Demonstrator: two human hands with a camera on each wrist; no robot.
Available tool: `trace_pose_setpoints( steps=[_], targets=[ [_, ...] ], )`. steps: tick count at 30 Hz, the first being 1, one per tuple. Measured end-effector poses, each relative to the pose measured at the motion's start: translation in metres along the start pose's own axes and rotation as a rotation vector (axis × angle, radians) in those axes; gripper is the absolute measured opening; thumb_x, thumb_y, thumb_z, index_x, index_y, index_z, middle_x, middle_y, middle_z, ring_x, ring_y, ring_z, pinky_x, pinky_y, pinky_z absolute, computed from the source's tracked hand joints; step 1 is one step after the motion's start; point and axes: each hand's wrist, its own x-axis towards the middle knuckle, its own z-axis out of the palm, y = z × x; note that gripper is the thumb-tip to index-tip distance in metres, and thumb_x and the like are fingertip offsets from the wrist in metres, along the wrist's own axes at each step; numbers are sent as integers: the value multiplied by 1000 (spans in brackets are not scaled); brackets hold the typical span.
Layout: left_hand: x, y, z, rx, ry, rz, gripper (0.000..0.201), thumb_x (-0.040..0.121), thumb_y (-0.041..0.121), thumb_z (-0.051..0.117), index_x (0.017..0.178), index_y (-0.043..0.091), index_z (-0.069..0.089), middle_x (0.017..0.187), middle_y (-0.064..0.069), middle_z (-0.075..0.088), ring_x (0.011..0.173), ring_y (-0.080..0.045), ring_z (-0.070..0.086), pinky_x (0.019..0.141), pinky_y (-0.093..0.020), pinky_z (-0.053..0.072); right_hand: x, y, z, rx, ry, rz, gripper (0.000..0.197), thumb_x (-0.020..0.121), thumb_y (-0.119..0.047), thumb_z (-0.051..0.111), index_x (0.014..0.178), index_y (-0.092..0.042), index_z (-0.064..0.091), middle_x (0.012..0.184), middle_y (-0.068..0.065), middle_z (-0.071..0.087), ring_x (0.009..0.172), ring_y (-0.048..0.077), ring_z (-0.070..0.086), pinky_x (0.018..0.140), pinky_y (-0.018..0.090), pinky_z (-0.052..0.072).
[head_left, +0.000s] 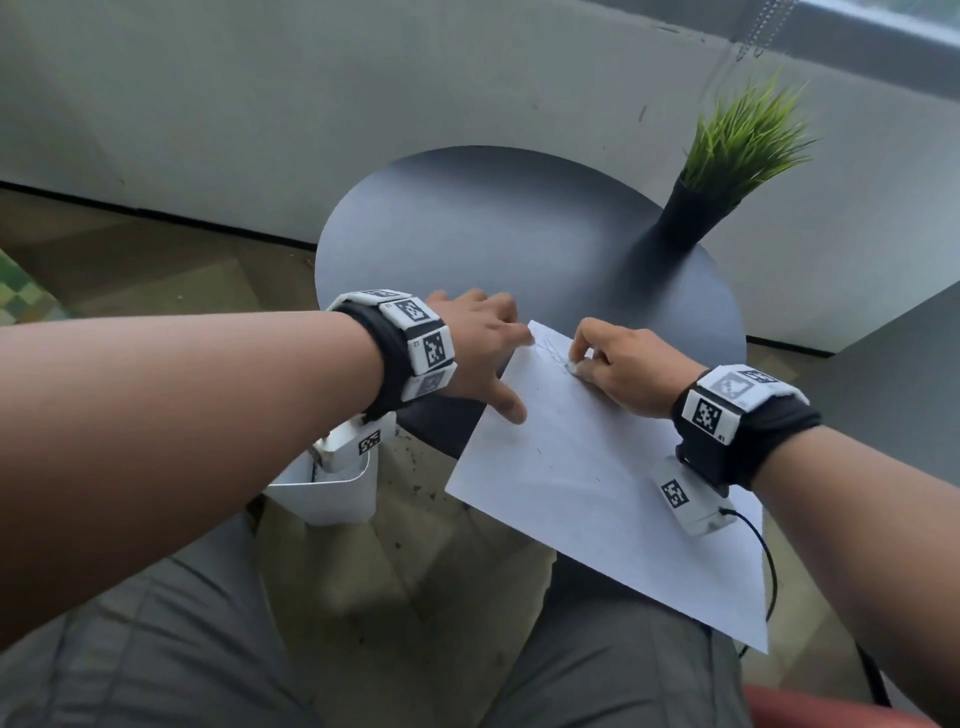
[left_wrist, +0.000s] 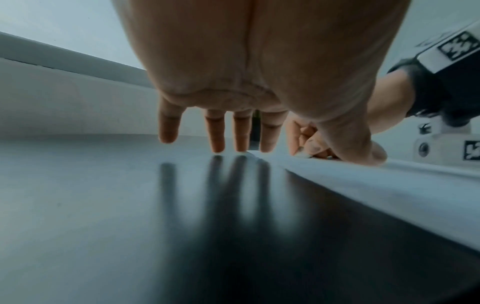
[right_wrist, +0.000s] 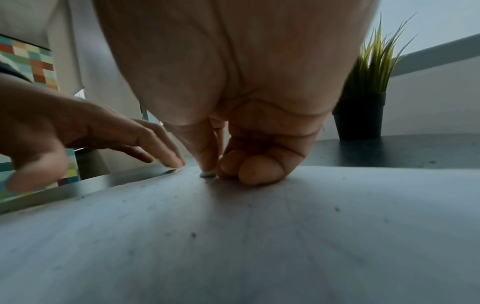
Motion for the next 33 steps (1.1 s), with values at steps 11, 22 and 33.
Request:
trace_pose_setpoints(
  steps=[11, 22, 33],
  targets=[
    [8, -1, -6, 141, -156, -71, 118, 60, 89, 63, 152, 53, -2, 165, -5, -3, 146, -37, 12, 101, -62, 34, -10, -35, 8, -113, -55, -116, 9, 92, -29, 52, 93, -21, 48, 84, 2, 59, 78, 25, 54, 66, 32, 43],
    [5, -5, -28, 67, 15, -40, 60, 92, 30, 63, 145, 46, 42, 125, -2, 40, 125, -27, 46, 74, -29, 36, -2, -16, 2, 214, 14, 172, 8, 88, -18, 57, 90, -12, 53, 75, 8, 71, 57, 23, 71, 60, 44, 61],
    [-16, 28, 11, 55, 2, 77, 93, 68, 84, 60, 139, 28, 44, 131, 1, 37, 119, -24, 39, 90, -42, 50, -26, -18, -6, 305, -8, 71, 11, 89, -23, 67, 92, -14, 60, 76, 11, 70, 67, 28, 69, 60, 39, 61]
  ],
)
